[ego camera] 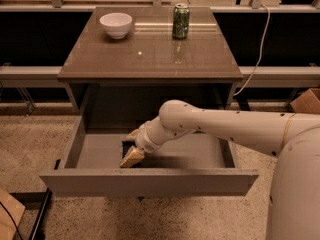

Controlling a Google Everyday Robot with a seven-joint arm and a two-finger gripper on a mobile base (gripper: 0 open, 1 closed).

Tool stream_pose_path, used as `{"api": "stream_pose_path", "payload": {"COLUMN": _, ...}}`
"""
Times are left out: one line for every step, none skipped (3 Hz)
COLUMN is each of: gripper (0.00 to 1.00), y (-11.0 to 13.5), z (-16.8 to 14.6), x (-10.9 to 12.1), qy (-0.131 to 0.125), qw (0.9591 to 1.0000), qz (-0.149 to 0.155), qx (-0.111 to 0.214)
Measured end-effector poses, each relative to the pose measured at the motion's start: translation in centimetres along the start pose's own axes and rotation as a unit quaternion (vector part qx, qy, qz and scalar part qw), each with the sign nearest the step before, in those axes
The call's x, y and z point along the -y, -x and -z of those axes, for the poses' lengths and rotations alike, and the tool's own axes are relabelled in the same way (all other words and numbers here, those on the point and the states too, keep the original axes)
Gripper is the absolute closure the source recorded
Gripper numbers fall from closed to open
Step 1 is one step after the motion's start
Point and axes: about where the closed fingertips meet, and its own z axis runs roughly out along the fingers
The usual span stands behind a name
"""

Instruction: Pick rxbar blueberry from top drawer and place on counter

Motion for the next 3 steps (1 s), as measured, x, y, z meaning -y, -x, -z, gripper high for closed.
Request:
{"api": "stream_pose_path", "payload": {"gripper": 1.00, "y": 0.1, "z": 0.1, "x": 0.0, "qy": 0.000, "qw": 1.0000, "qz": 0.000, "qx": 0.000}}
{"api": "stream_pose_path", "payload": {"gripper": 1.00, "y": 1.5, "z": 2.3, "x": 0.2, "qy": -0.015, "qw": 0.9993, "qz": 0.006, "qx": 0.033}}
{"api": "stream_pose_path", "payload": {"gripper": 1.00, "y": 7.2, "z": 8.9, "x": -0.1, "qy": -0.048, "qw": 0.9898, "qz": 0.038, "qx": 0.129}}
